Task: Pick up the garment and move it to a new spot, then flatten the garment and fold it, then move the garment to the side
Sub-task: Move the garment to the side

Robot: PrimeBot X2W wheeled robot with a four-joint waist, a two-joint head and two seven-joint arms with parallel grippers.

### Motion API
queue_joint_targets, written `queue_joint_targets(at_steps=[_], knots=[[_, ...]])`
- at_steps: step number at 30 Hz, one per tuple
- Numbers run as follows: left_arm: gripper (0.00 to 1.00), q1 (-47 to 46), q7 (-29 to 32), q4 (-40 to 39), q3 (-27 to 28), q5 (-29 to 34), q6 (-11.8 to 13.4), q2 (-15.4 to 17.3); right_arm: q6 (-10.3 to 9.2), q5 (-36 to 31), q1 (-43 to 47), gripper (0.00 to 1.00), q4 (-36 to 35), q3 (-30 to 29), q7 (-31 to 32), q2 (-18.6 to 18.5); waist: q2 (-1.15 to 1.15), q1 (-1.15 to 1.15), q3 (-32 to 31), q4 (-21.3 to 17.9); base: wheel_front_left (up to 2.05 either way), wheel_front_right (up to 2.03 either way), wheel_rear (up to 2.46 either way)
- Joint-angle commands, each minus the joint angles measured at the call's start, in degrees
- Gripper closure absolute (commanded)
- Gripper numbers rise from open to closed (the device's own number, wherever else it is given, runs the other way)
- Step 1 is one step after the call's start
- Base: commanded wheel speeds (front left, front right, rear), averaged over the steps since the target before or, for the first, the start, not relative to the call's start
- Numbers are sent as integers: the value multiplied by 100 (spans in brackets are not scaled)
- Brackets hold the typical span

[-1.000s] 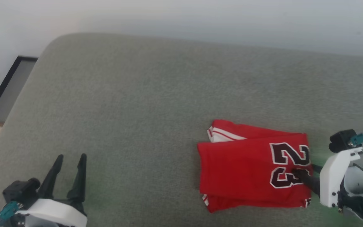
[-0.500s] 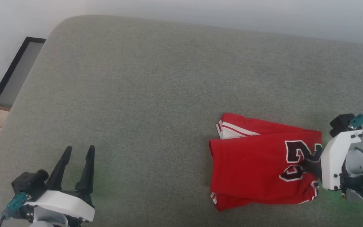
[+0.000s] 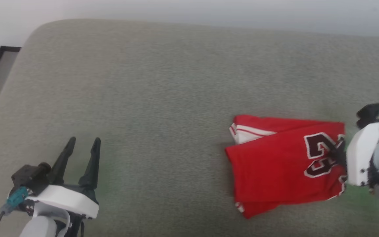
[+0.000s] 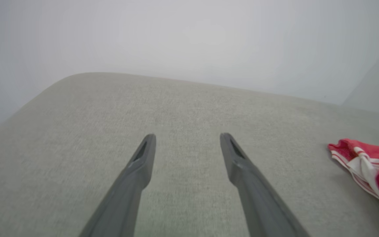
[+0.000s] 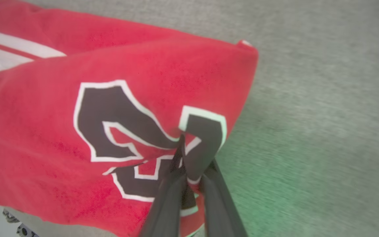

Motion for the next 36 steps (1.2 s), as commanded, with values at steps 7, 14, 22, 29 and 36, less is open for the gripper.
queue_joint_targets(at_steps=[7, 14, 22, 29, 36], knots=[[0, -399, -23, -83, -238, -21, -8, 79, -11, -141, -338, 100, -20, -420, -8, -292, 0, 0, 202, -507, 0, 0, 0], [0, -734, -23, -109, -493, 28, -9, 93, -11, -230, -649, 100, 94, -667, -107, -566, 0, 0, 411, -924, 0, 0, 0], [0, -1316, -23, -132, -914, 9, -9, 213, -11, -512, -1266, 100, 362, -798, -557, -905, 0, 0, 810, -1501, 0, 0, 0], [0, -1817, -23, -122, -1334, 28, -9, 282, -11, -784, -1809, 100, 840, -808, -1107, -1149, 0, 0, 1171, -1912, 0, 0, 0], [0, -2275, -23, -63, -1719, -39, -9, 372, -11, -1155, -2176, 100, 1285, -834, -1777, -1423, 0, 0, 1500, -2051, 0, 0, 0]])
